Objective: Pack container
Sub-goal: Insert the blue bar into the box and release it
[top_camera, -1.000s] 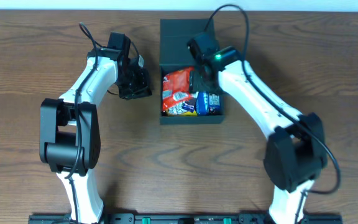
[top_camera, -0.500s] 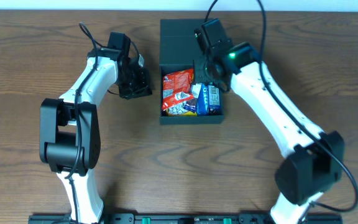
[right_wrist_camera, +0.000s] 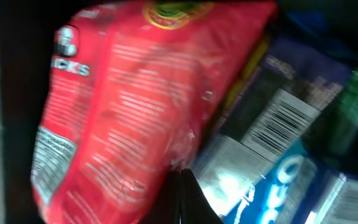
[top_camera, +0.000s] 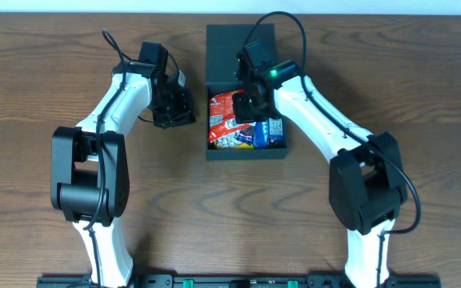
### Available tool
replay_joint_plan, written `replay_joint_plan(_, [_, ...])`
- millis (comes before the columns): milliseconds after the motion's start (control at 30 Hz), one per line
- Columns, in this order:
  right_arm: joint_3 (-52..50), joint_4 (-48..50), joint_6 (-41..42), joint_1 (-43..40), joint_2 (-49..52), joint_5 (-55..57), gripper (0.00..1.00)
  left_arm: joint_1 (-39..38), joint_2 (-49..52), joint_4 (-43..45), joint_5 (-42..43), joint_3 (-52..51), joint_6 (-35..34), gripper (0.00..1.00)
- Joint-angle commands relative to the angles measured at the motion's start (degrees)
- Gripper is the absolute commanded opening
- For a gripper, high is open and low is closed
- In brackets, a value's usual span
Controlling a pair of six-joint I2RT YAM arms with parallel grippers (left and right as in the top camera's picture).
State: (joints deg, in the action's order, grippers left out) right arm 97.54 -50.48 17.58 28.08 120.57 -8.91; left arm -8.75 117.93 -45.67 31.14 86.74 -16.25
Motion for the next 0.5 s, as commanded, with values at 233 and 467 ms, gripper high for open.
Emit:
replay_joint_plan(233, [-0.33, -0.59, -1.79, 1.6, 4.2, -1.53, 0.01, -0.17, 0.83, -0.81, -0.2, -0.28, 1.01, 0.06])
replay_joint_plan(467, [-0.11, -4.55, -1.77, 1.6, 4.57, 5.27, 0.01, -0.17, 0.83, -0.81, -0.2, -0.28, 1.01, 0.06])
